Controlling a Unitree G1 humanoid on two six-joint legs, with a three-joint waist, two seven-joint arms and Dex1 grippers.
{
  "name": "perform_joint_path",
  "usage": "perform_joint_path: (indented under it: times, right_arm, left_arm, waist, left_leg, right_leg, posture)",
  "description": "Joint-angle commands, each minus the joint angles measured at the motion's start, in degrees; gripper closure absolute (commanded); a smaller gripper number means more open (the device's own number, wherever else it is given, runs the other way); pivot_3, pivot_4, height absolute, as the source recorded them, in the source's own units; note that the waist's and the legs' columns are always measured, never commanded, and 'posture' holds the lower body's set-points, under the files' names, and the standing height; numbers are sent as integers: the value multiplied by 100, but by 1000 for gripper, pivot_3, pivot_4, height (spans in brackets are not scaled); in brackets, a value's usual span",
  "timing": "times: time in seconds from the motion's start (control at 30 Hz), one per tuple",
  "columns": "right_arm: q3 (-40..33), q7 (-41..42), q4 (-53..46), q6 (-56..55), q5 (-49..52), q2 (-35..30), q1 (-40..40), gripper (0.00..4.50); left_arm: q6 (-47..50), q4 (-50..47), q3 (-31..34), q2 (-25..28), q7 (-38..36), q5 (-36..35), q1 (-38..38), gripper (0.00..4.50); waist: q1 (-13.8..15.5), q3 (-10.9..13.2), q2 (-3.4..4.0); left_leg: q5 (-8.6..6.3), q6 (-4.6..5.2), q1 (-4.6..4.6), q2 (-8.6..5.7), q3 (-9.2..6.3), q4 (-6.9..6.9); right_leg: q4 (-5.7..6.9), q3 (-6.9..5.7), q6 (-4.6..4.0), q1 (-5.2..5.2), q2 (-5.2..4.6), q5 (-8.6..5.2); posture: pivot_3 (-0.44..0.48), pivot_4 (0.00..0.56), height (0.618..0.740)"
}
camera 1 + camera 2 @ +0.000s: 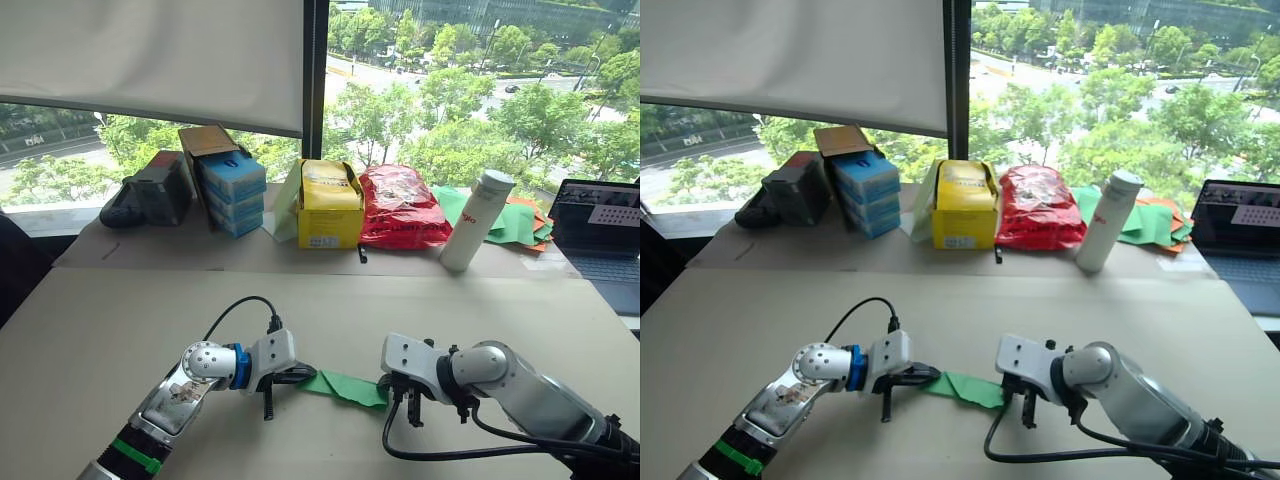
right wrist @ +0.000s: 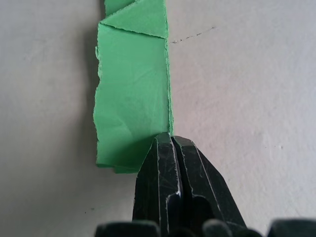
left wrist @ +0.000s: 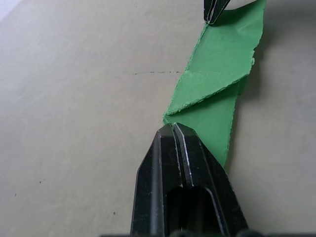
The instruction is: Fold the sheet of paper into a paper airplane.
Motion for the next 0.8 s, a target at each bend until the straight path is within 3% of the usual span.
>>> perform_joint_path:
  times: [0.03,0.23,0.67,0.8]
  right_arm:
    - [53,37,293,479,-190,-199,120,4492]
    - [-177,-9,197,464,2,118,-16,4492]
    - [-1090,-90,-24,-351,469,1150,-354,4492]
    - [-1047,14,-179,-463,520,1133,-239,4492]
  left_arm:
    - [46,125,-68,34,-2,156,16,4500]
    - [34,138,-70,34,-10,160,2,4500]
    - [43,133,-52,22,-41,186,-13,4500]
    - [36,138,-47,22,-46,197,-15,4500]
  waist:
    - [1,0,0]
    - [-12,2,3]
    - [-104,20,34]
    - [-108,20,34]
  left_leg:
    - [2,1,-2,-2,1,1]
    - [21,1,-34,2,1,2]
    - [42,-5,-56,9,0,0]
    - [39,0,-59,7,0,0]
  right_leg:
    - [-3,-2,5,0,-2,3]
    - [-73,-63,102,0,-7,53]
    - [-66,-82,101,-20,-4,56]
    - [-70,-94,102,-20,-5,56]
  posture:
    - [0,150,740]
    - [0,150,740]
    - [0,150,740]
    - [0,150,740]
